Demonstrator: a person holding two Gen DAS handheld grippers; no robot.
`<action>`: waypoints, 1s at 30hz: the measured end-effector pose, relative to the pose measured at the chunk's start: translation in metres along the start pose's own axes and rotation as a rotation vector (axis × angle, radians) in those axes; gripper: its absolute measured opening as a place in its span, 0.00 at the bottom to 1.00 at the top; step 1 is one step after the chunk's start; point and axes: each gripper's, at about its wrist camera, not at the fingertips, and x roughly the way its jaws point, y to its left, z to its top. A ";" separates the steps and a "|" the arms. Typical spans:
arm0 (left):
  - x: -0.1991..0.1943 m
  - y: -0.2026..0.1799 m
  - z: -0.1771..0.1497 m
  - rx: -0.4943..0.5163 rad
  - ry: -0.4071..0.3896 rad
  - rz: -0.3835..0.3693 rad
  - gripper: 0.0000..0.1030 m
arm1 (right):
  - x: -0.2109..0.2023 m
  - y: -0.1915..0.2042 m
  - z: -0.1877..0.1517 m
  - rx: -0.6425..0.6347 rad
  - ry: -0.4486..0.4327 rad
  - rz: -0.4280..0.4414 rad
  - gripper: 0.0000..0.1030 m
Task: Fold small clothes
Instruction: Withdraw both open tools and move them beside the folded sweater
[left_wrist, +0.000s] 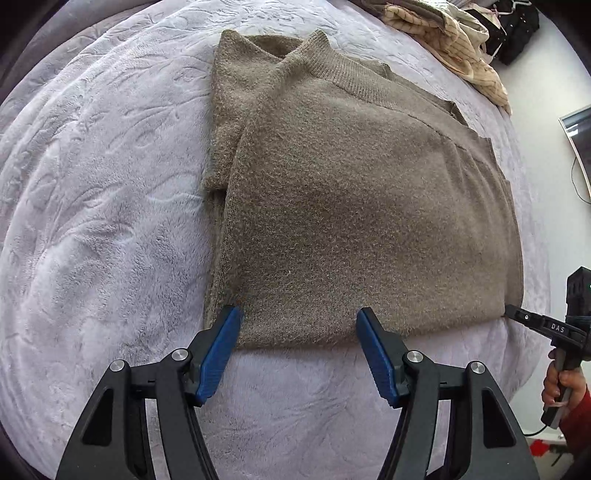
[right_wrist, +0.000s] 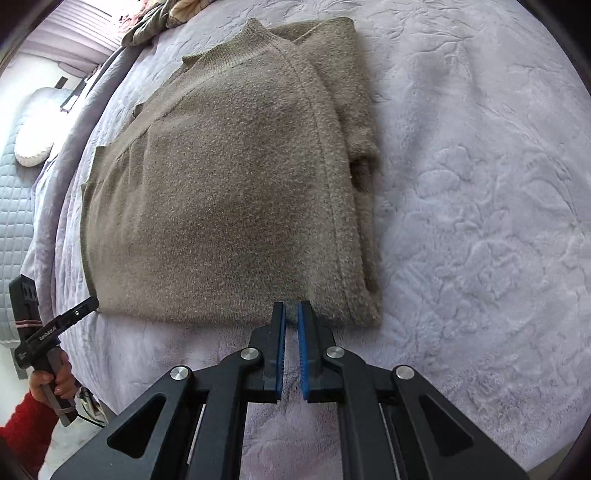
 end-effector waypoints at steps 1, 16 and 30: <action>0.001 -0.001 0.001 0.000 0.001 0.003 0.65 | -0.003 -0.003 -0.002 0.020 -0.001 -0.005 0.07; 0.018 -0.020 0.014 0.013 0.024 0.047 0.65 | -0.025 0.001 0.009 0.036 -0.068 -0.141 0.08; 0.021 -0.023 0.019 0.001 0.026 0.034 0.65 | -0.030 -0.025 0.000 0.177 -0.012 -0.164 0.10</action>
